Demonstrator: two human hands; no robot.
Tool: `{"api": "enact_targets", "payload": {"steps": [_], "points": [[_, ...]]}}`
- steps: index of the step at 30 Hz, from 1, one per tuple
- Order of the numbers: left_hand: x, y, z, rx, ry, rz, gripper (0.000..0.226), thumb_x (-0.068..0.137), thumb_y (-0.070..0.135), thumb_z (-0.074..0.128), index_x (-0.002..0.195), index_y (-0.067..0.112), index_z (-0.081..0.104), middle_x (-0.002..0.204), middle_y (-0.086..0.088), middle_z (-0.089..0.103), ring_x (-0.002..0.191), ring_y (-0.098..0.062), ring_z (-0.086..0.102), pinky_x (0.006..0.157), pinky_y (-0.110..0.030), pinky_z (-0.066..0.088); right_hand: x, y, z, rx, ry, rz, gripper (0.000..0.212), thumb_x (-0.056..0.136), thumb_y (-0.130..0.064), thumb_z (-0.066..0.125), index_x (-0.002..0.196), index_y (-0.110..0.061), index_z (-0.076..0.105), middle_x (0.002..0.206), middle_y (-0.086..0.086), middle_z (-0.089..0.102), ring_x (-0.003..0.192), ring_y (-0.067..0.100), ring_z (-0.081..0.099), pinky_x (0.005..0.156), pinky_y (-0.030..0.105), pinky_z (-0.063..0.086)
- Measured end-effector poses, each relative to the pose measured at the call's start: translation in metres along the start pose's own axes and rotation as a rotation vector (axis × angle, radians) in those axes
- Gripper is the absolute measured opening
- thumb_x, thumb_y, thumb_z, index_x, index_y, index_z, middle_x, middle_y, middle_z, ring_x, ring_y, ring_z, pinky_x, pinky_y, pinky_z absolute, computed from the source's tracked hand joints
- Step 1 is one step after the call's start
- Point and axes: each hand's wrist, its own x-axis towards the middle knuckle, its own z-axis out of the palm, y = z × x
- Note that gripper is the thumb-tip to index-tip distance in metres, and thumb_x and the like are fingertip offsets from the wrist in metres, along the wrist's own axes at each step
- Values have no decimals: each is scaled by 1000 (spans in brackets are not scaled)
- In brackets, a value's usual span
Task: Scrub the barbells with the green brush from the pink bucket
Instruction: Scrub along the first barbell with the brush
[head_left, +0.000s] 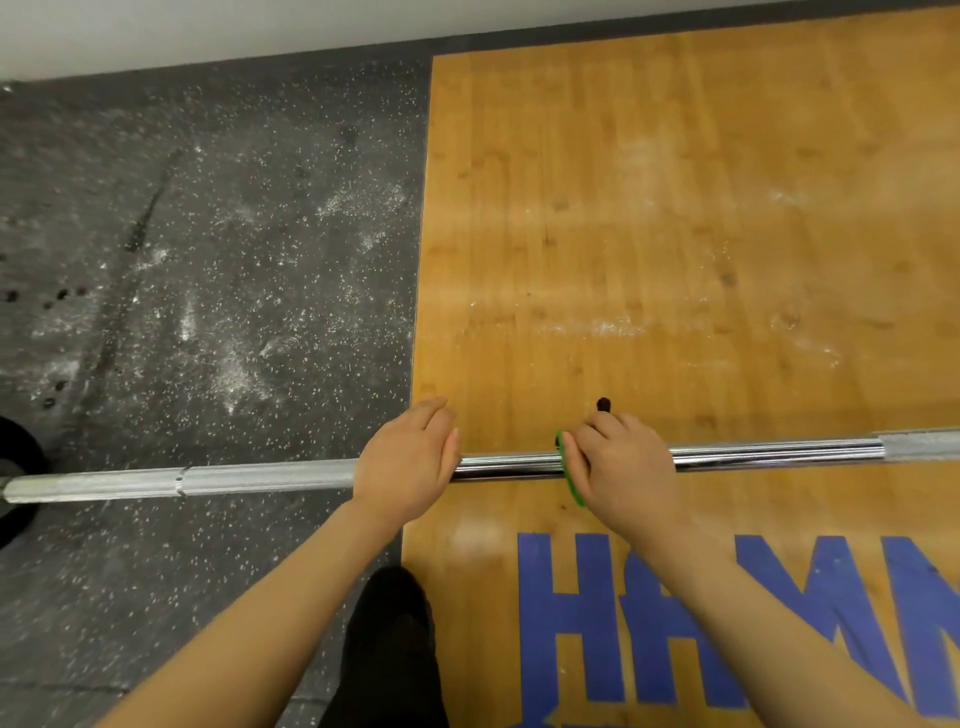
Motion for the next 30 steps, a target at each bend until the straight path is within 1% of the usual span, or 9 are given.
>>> {"api": "enact_targets", "payload": {"steps": [4, 8, 11, 16, 19, 21, 25, 28, 30], "points": [[3, -2, 1, -12, -4, -2, 47, 96, 32, 31, 109, 5, 67, 122, -13, 64, 103, -28, 66, 79, -37, 54, 9, -26, 11, -1, -26, -31, 43, 97, -33, 38, 74, -13, 68, 72, 2, 62, 64, 22, 51, 52, 31, 43], [7, -4, 1, -16, -4, 3, 45, 96, 31, 32, 109, 4, 67, 123, -14, 63, 101, -31, 65, 78, -39, 55, 15, -39, 20, 18, -31, -73, 43, 98, -34, 39, 74, -13, 68, 74, 3, 62, 64, 24, 53, 51, 34, 46], [9, -6, -1, -12, 3, 17, 46, 95, 30, 32, 109, 4, 67, 122, -15, 63, 101, -32, 65, 77, -40, 56, 12, -22, 18, 0, -32, -110, 42, 99, -33, 41, 74, -12, 68, 72, 3, 61, 63, 24, 52, 51, 36, 47], [17, -7, -3, -7, 34, 20, 46, 92, 29, 32, 108, 4, 68, 120, -13, 65, 98, -30, 67, 76, -38, 55, 11, 19, 5, -8, 21, -144, 43, 99, -33, 40, 77, -12, 70, 72, 3, 61, 62, 24, 53, 49, 36, 47], [26, -10, -4, -5, 43, 18, 46, 91, 27, 33, 106, 3, 68, 118, -14, 65, 98, -31, 67, 73, -39, 56, 20, 26, 3, 19, 35, -176, 44, 101, -32, 38, 80, -11, 71, 76, 4, 63, 66, 24, 55, 56, 37, 49], [33, -13, -5, 1, 44, 19, 47, 91, 28, 32, 106, 2, 68, 118, -15, 65, 100, -32, 66, 75, -40, 55, 27, 30, -1, 43, 95, -203, 44, 102, -32, 38, 84, -10, 71, 81, 4, 65, 70, 24, 57, 63, 33, 49], [51, -12, -11, 45, 56, -2, 48, 93, 28, 31, 106, 1, 68, 117, -16, 65, 98, -33, 66, 76, -40, 55, 43, 56, -26, 137, 229, -126, 42, 101, -32, 40, 94, -3, 71, 89, 9, 66, 78, 28, 58, 69, 35, 50], [67, 4, -13, 61, 65, -19, 49, 96, 31, 31, 108, 0, 66, 120, -17, 64, 97, -34, 66, 78, -42, 54, 50, 86, -47, 136, 279, -8, 37, 98, -28, 46, 96, -1, 70, 91, 11, 66, 81, 30, 56, 76, 31, 42], [77, 29, -12, 20, 50, -35, 53, 97, 36, 27, 113, 2, 64, 126, -15, 60, 102, -34, 64, 81, -44, 54, 47, 104, -55, 148, 276, 66, 37, 98, -27, 45, 100, -1, 70, 94, 11, 65, 84, 29, 55, 79, 29, 38]]}}
